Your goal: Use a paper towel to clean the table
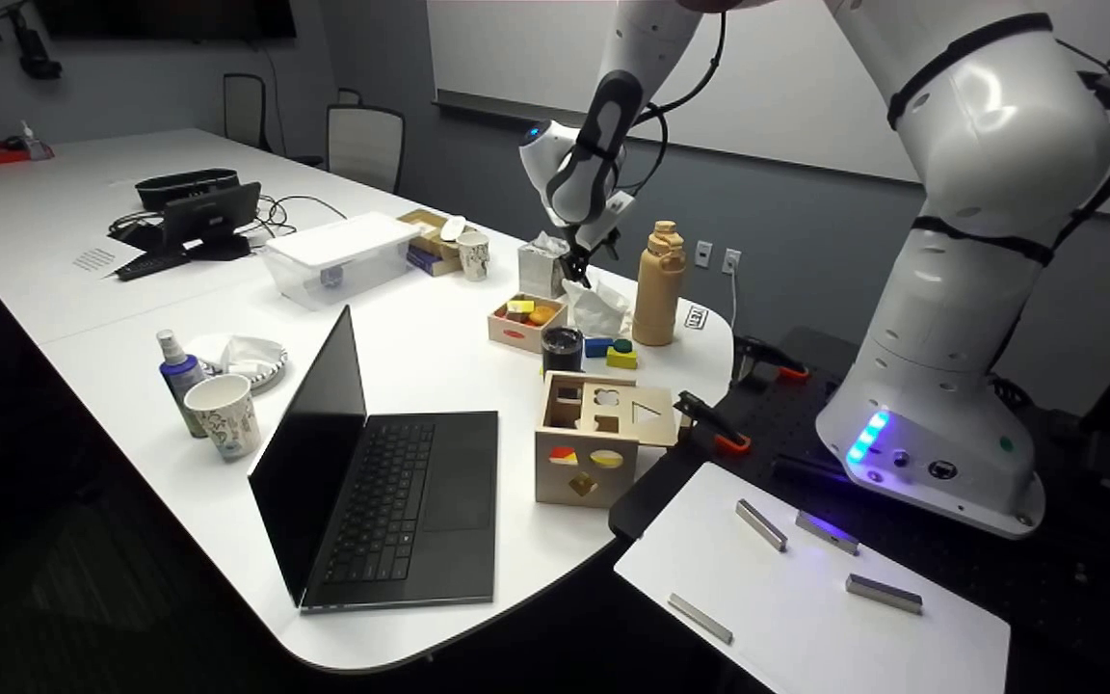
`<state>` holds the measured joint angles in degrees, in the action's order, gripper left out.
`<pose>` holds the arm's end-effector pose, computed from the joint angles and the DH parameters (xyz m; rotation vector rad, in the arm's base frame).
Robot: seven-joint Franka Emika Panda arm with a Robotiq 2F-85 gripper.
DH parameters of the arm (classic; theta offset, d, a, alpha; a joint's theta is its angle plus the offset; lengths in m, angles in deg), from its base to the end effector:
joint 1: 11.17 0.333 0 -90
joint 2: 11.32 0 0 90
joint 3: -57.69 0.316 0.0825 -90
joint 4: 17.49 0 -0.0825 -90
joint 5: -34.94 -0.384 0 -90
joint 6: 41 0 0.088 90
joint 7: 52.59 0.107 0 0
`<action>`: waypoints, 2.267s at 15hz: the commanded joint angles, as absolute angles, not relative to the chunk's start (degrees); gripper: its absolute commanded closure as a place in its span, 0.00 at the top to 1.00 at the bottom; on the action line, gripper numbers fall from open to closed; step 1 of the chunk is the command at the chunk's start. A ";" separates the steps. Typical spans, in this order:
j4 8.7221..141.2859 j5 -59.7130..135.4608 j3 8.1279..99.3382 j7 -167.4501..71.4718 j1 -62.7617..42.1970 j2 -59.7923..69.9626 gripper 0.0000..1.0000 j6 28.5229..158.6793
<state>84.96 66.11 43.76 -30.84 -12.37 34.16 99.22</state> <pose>0.6140 -0.1603 0.1092 2.6315 -0.1763 -0.1450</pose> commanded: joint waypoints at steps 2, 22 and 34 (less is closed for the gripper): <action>82.67 65.59 40.44 -31.83 -8.51 36.28 1.00 95.31; 78.32 65.16 40.67 -31.06 -6.42 42.00 1.00 88.60; 76.08 63.47 40.40 -30.34 -6.22 45.01 0.51 89.40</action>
